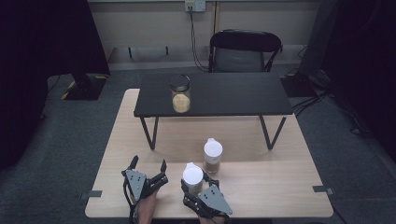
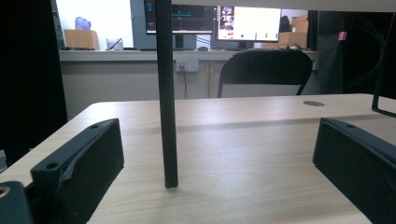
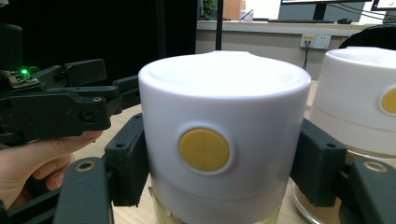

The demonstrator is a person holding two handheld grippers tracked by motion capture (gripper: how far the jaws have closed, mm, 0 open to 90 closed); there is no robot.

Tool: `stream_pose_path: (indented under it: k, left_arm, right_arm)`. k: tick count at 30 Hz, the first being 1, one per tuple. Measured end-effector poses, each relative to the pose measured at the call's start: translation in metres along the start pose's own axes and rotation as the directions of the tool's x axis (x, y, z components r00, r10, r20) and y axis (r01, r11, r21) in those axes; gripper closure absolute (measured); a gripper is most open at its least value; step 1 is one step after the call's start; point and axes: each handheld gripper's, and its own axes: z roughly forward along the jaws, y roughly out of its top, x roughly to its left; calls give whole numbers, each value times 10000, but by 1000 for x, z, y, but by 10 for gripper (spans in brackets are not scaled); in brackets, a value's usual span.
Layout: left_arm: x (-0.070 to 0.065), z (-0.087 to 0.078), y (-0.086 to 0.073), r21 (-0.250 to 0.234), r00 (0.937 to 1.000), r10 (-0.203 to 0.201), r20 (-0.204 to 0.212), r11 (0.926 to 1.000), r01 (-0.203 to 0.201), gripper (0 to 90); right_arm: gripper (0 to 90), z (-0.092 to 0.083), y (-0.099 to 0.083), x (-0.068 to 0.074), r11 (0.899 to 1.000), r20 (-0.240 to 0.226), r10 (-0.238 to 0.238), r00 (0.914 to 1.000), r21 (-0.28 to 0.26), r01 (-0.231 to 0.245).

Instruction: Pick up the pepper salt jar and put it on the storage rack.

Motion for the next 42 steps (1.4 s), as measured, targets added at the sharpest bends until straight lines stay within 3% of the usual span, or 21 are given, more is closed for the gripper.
stream_pose_path:
  k: [32, 42]
  left_arm:
    - [0, 0, 0, -1, 10000, 1, 1, 10000, -1, 13]
    - [0, 0, 0, -2, 10000, 1, 0, 10000, -1, 13]
  right_arm:
    - [302, -4, 13, -3, 9999, -123, 93, 9999, -64, -94]
    - [301, -2, 18, -2, 10000, -190, -83, 9998, -29, 82]
